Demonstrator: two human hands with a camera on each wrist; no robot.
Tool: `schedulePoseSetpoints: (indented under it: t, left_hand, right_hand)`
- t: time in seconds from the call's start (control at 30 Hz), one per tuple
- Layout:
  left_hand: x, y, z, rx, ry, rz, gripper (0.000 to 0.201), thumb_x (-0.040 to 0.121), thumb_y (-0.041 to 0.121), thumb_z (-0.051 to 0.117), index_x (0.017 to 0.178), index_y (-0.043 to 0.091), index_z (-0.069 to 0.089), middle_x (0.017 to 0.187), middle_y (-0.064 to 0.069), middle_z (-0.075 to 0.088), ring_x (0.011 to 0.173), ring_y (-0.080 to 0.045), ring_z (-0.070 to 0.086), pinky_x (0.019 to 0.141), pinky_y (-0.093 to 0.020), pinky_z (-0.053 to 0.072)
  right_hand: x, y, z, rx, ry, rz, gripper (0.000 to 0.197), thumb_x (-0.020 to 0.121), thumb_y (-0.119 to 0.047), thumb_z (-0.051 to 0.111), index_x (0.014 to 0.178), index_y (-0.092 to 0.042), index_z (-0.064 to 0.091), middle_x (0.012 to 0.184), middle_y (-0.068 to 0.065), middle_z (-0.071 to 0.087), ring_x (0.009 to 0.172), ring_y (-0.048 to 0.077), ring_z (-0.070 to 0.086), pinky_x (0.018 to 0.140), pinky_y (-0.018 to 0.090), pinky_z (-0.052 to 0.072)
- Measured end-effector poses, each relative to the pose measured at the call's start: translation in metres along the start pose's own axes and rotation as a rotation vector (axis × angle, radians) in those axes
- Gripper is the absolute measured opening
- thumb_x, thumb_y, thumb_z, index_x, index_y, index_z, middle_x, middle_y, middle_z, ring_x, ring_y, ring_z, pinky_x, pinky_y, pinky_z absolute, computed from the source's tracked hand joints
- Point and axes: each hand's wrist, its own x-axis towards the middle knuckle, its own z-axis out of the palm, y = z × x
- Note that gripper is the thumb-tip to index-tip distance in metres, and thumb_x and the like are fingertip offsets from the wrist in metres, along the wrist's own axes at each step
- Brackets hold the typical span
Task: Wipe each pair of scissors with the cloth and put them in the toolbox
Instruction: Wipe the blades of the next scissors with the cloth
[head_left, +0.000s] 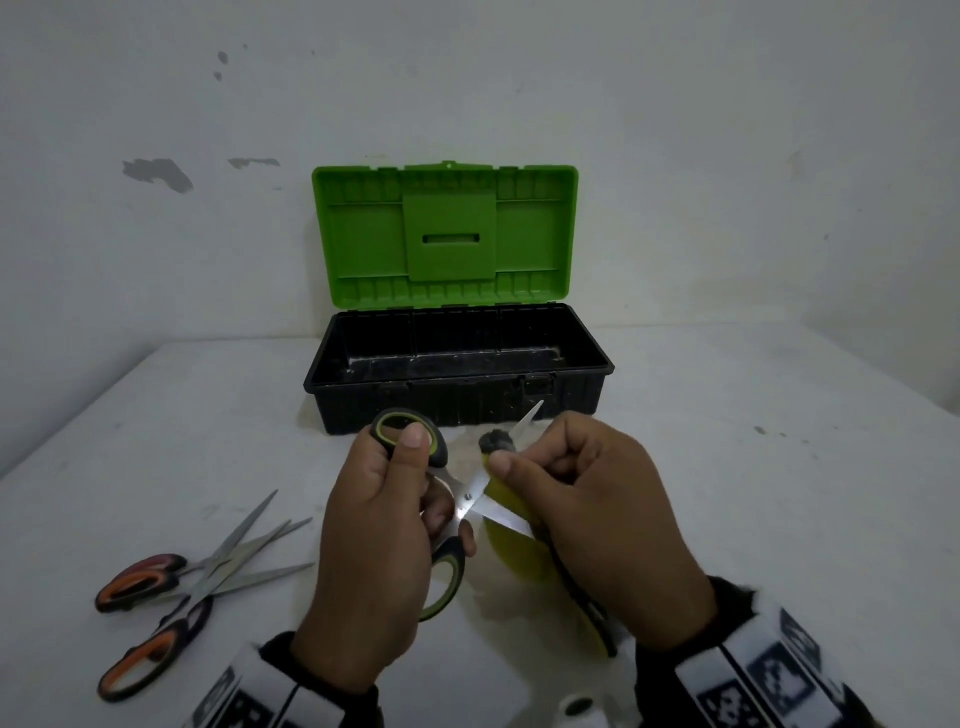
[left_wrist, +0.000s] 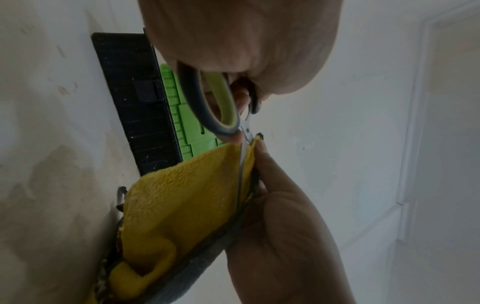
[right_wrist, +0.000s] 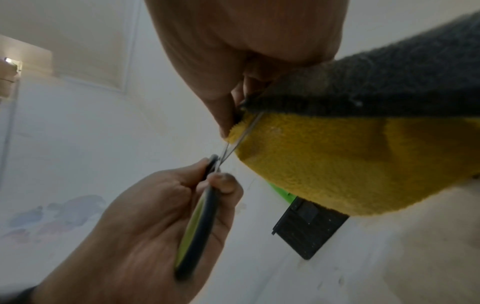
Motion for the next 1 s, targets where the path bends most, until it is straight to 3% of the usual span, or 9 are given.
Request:
schedulePoseSetpoints:
  t: [0.1, 0.23, 0.4, 0.57, 0.7, 0.8, 0.87, 1.0]
  left_hand:
    - [0.000, -0.001, 0.001, -0.001, 0.005, 0.000, 0.027, 0.102, 0.027, 0.041, 0.089, 0.006, 0.052, 0.050, -0.003, 0.033, 0.048, -0.025, 0.035, 0.042, -0.031, 0.047]
    - [0.001, -0.003, -0.002, 0.003, 0.009, -0.010, 0.028, 0.102, 0.029, 0.041, 0.089, 0.007, 0.053, 0.049, 0.000, 0.034, 0.044, -0.015, 0.036, 0.045, -0.034, 0.046]
    - [0.002, -0.005, -0.001, 0.007, -0.008, -0.011, 0.029, 0.102, 0.026, 0.041, 0.080, 0.014, 0.055, 0.052, -0.005, 0.032, 0.052, -0.030, 0.033, 0.043, -0.032, 0.046]
    - [0.002, -0.006, -0.003, 0.013, 0.001, -0.027, 0.028, 0.102, 0.027, 0.041, 0.083, 0.009, 0.053, 0.052, -0.003, 0.032, 0.048, -0.025, 0.035, 0.043, -0.032, 0.046]
    - [0.004, -0.006, -0.002, 0.047, -0.021, -0.009, 0.030, 0.102, 0.028, 0.041, 0.078, 0.016, 0.055, 0.054, -0.006, 0.032, 0.054, -0.031, 0.034, 0.045, -0.035, 0.047]
    - [0.005, -0.004, -0.002, -0.012, -0.012, -0.025, 0.027, 0.102, 0.025, 0.041, 0.084, 0.007, 0.051, 0.053, -0.002, 0.031, 0.048, -0.025, 0.033, 0.043, -0.033, 0.045]
    - [0.006, -0.003, -0.003, -0.038, -0.012, -0.035, 0.027, 0.102, 0.023, 0.042, 0.082, 0.008, 0.051, 0.053, -0.002, 0.030, 0.046, -0.020, 0.033, 0.042, -0.032, 0.045]
    - [0.005, -0.002, -0.003, -0.009, -0.025, -0.039, 0.029, 0.102, 0.024, 0.042, 0.076, 0.013, 0.051, 0.056, -0.009, 0.028, 0.051, -0.029, 0.032, 0.042, -0.031, 0.045]
  right_hand:
    - [0.004, 0.003, -0.003, 0.056, 0.091, 0.009, 0.022, 0.083, -0.032, 0.077, 0.069, -0.021, 0.063, 0.068, -0.002, 0.068, 0.065, 0.010, 0.065, 0.061, 0.023, 0.056]
    - [-0.005, -0.001, 0.004, 0.003, 0.012, 0.007, 0.022, 0.082, -0.036, 0.075, 0.071, -0.022, 0.063, 0.067, -0.004, 0.066, 0.065, 0.012, 0.063, 0.059, 0.022, 0.054]
    - [0.008, 0.005, -0.005, 0.075, 0.150, 0.025, 0.024, 0.083, -0.029, 0.078, 0.067, -0.016, 0.064, 0.065, -0.001, 0.068, 0.062, 0.011, 0.065, 0.060, 0.021, 0.054]
    - [0.002, 0.002, -0.001, 0.024, 0.040, 0.045, 0.023, 0.082, -0.034, 0.077, 0.069, -0.019, 0.065, 0.068, 0.000, 0.069, 0.066, 0.010, 0.066, 0.061, 0.019, 0.054]
    - [0.010, 0.005, -0.007, 0.117, 0.140, 0.071, 0.025, 0.083, -0.028, 0.078, 0.066, -0.017, 0.063, 0.065, 0.002, 0.068, 0.062, 0.013, 0.064, 0.057, 0.016, 0.050]
    - [0.005, 0.002, -0.002, 0.067, 0.078, 0.053, 0.024, 0.083, -0.032, 0.077, 0.069, -0.017, 0.064, 0.068, 0.002, 0.068, 0.065, 0.010, 0.064, 0.058, 0.015, 0.051]
    - [0.004, 0.000, -0.001, 0.049, 0.039, 0.063, 0.024, 0.083, -0.034, 0.076, 0.070, -0.017, 0.065, 0.069, 0.001, 0.068, 0.066, 0.010, 0.064, 0.061, 0.018, 0.054]
    - [0.015, 0.004, -0.007, 0.105, 0.182, 0.060, 0.029, 0.082, -0.030, 0.078, 0.064, -0.018, 0.059, 0.059, -0.003, 0.060, 0.056, 0.007, 0.055, 0.054, 0.013, 0.045]
